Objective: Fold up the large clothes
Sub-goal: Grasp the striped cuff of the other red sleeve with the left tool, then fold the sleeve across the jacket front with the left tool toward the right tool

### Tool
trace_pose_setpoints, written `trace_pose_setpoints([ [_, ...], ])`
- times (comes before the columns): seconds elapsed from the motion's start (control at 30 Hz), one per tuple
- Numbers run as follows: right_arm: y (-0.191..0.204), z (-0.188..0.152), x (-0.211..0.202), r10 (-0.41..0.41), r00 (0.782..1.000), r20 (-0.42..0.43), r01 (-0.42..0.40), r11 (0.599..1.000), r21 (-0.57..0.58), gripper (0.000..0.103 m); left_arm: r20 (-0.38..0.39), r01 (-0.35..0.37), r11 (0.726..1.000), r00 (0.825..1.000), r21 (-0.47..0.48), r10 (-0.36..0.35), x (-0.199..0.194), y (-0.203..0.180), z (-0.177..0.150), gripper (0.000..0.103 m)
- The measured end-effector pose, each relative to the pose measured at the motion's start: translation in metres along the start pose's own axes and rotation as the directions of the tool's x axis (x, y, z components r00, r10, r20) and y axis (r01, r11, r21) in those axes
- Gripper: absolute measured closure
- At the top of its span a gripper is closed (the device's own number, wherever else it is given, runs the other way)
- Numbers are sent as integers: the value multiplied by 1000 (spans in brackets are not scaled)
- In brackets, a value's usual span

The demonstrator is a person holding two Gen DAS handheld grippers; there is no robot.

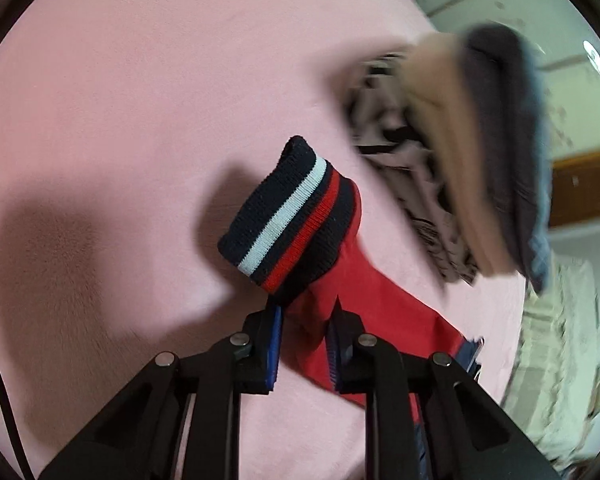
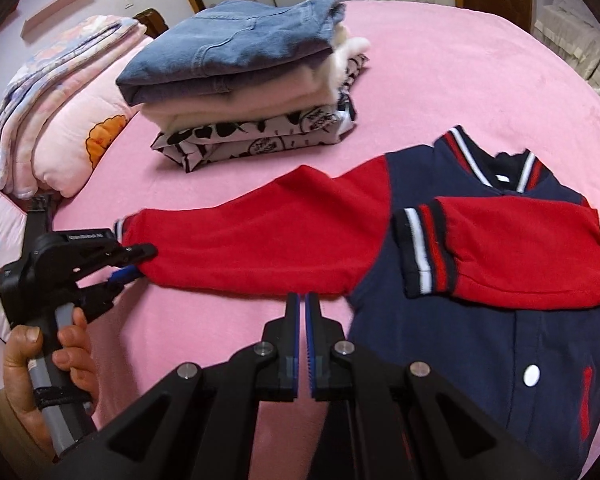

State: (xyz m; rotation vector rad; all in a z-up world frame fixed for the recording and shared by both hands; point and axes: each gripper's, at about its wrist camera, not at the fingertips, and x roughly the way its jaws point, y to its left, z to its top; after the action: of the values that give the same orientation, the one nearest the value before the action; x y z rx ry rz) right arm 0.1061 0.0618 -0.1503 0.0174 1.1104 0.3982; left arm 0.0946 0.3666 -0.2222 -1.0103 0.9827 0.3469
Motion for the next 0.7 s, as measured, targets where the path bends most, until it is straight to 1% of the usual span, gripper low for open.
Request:
trace_pose_setpoints([
  [0.03,-4,0,-3,-4,1000,2,4,1000,5,100,9,9,999,1000,42,-10,-7,-13,-5,87],
  [0.07,-10,-1,-6,-10,1000,5,9,1000,12,100,19,21,994,1000,106,-23,-16,-35,-13,87],
  [0.13,-25,-3,-13,-24,1000,13,23,999,36,100,27,37,978,999,204,-43,-25,-68,-28,87],
  [0.2,-42,-6,-20,-40,999,17,39,997,63,100,27,71,941,996,332,-85,-33,-113,-50,87],
  [0.23,-52,-9,-22,-48,999,19,46,996,79,100,23,86,924,995,371,-102,-34,-129,-59,87],
  [0.33,-79,-14,-30,-75,997,21,72,991,117,100,-19,152,856,986,493,-164,-29,-186,-94,87],
  [0.4,-100,-18,-37,-95,995,26,90,985,144,100,-54,191,815,980,548,-193,-16,-221,-120,87],
  [0.47,-119,-21,-43,-115,993,34,108,981,163,100,-81,206,783,977,586,-197,4,-248,-145,86],
  [0.53,-138,-24,-49,-136,990,39,127,976,176,100,-95,199,752,979,628,-179,21,-265,-164,86],
  [0.6,-156,-27,-53,-149,988,38,139,971,193,100,-126,186,720,982,668,-137,46,-280,-189,85],
  [0.63,-166,-30,-55,-152,988,35,142,968,207,100,-152,195,715,980,672,-125,58,-282,-199,82],
  [0.7,-183,-32,-56,-160,987,26,150,962,226,100,-201,215,715,974,665,-105,73,-284,-214,75],
])
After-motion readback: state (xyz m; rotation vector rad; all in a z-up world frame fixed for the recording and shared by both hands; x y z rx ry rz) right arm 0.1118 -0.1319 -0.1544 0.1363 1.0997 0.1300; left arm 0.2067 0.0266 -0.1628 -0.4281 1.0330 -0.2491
